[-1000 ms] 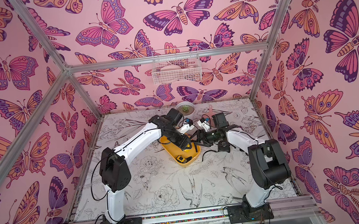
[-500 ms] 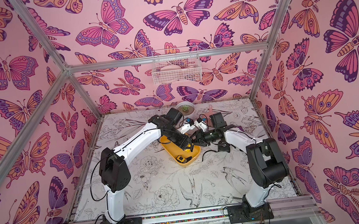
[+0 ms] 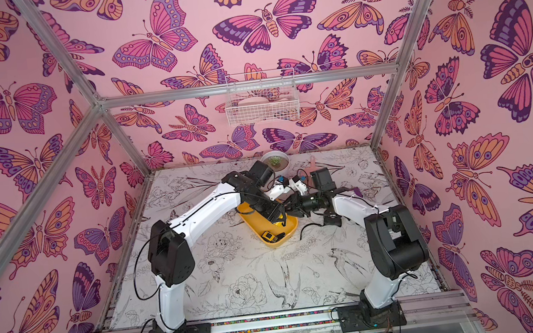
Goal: Take the tape measure out of the storage box
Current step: Place the tape measure at the center of the board.
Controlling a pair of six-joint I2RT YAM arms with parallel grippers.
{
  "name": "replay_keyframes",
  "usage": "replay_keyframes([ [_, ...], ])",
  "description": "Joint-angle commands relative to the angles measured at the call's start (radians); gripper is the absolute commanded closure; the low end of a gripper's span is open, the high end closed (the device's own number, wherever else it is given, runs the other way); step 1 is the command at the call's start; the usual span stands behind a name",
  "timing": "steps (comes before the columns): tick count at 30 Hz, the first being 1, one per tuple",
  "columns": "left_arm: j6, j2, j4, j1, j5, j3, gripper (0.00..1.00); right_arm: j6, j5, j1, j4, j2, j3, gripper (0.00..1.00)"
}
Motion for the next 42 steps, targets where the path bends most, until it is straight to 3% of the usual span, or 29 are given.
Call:
replay_keyframes([
  [1,-0.008,-0.064,0.063,0.001,0.033,-0.001,0.24,0.001,-0.062,0.021,0.09,-0.01,-0.004,0.83],
  [6,-0.037,-0.15,0.157,0.007,-0.011,-0.083,0.1,-0.012,-0.047,-0.006,0.059,-0.01,0.023,0.83],
  [11,-0.079,-0.237,0.226,0.042,-0.042,-0.156,0.01,-0.042,-0.026,-0.11,-0.001,-0.031,0.045,0.83],
  [20,-0.114,-0.255,0.24,0.066,-0.189,-0.289,0.0,-0.056,0.02,-0.36,-0.009,0.015,0.09,0.83],
  [24,-0.115,-0.241,0.24,0.067,-0.153,-0.324,0.01,-0.13,0.08,-0.374,-0.078,0.11,0.153,0.82],
  [30,-0.129,-0.233,0.23,0.066,-0.139,-0.351,0.01,-0.108,0.122,-0.375,-0.024,0.234,0.167,0.81],
  [42,-0.073,-0.118,0.067,-0.008,-0.152,-0.309,0.0,-0.149,0.257,-0.377,-0.072,0.334,0.191,0.71],
])
